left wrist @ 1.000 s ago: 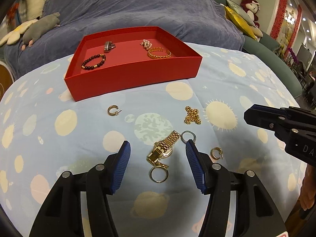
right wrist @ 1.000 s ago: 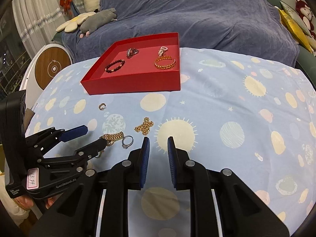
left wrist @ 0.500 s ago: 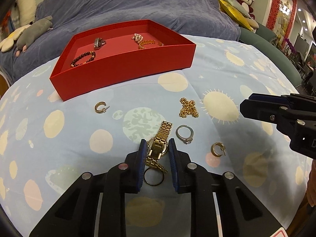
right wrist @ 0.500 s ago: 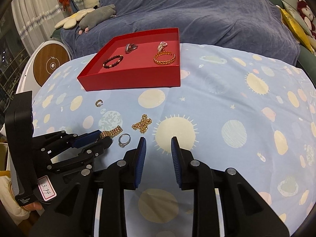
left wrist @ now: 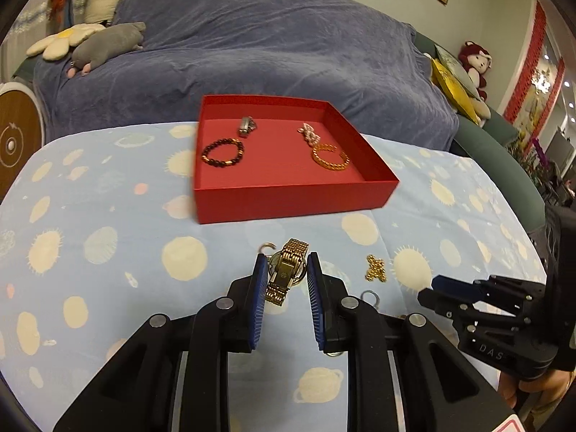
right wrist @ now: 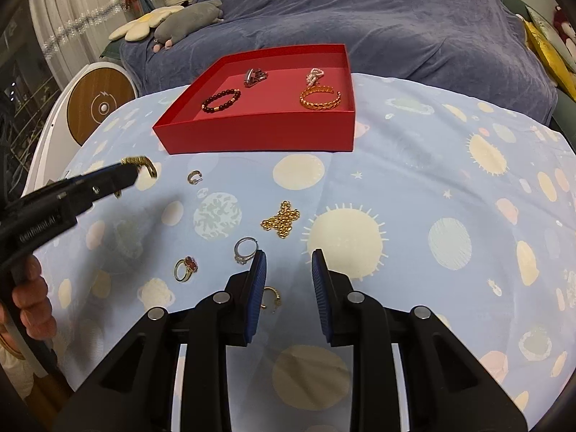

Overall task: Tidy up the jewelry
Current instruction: 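Grasp a gold ring with the right tool while the left tool holds the gold watch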

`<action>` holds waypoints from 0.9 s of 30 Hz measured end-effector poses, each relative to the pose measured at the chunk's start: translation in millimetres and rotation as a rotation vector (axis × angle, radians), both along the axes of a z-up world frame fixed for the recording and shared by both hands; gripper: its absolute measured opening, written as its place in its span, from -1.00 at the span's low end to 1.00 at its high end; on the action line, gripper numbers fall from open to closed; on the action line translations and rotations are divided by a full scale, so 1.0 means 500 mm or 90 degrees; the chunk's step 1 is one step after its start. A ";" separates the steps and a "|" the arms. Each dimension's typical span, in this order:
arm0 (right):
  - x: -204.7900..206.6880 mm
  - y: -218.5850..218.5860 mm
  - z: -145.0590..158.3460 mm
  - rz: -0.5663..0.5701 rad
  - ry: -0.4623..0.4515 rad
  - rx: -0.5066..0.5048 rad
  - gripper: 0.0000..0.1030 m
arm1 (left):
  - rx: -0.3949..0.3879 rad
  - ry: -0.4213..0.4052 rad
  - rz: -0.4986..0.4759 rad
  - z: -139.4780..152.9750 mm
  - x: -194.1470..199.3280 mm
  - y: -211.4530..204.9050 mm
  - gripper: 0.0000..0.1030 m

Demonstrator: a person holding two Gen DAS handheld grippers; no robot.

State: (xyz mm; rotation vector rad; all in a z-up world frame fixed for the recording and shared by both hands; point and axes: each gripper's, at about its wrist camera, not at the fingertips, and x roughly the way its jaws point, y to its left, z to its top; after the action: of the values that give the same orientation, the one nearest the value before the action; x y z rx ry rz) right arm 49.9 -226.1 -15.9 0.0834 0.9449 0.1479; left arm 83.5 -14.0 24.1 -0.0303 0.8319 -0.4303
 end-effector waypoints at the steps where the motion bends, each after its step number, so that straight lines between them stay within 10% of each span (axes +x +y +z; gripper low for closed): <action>1: 0.002 0.010 -0.002 0.007 0.002 -0.001 -0.51 | 0.000 0.003 0.014 0.002 0.005 0.013 -0.63; 27: 0.011 0.157 -0.053 0.126 0.038 0.002 -0.53 | -0.005 0.027 0.046 -0.014 0.002 0.087 -0.63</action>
State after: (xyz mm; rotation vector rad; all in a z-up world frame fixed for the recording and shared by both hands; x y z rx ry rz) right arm 55.5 -147.6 -42.2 -0.0031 1.0124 0.3316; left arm 84.5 29.7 17.2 -0.0774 0.8685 -0.3659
